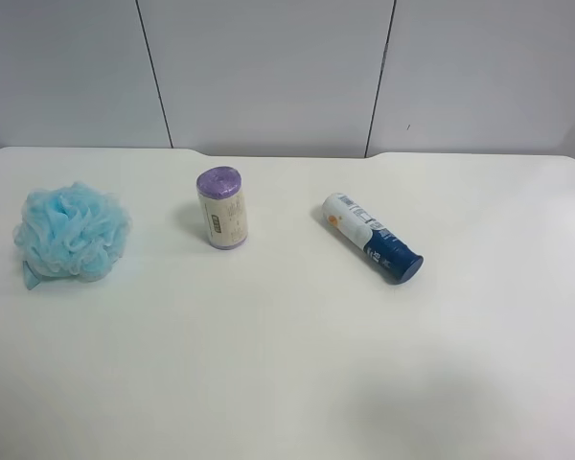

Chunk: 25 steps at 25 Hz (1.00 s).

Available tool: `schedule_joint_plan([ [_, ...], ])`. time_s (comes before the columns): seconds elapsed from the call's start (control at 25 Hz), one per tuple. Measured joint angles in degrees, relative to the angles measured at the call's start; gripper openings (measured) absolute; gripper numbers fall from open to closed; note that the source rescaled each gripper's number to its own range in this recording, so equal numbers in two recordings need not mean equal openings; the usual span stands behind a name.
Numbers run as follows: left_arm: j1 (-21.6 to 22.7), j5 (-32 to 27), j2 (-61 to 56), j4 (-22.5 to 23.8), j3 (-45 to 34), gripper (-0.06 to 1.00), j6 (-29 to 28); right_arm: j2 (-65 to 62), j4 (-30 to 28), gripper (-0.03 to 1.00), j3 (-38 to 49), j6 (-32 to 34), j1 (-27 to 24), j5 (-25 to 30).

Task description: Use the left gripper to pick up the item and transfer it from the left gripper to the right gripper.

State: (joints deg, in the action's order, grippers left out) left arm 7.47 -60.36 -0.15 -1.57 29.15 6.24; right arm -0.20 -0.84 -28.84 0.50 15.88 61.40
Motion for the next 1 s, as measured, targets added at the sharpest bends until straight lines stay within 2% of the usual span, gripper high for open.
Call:
schedule_joint_plan([
  [0.76,0.0,-0.2,0.1,-0.1,0.3,1.00,0.0,0.0,0.0,0.98,0.0,0.0,0.0,0.0],
  [1.0,0.0,-0.7,12.2,-1.3,7.9,1.00,0.5,0.0,0.0,0.98,0.0,0.0,0.0,0.0],
])
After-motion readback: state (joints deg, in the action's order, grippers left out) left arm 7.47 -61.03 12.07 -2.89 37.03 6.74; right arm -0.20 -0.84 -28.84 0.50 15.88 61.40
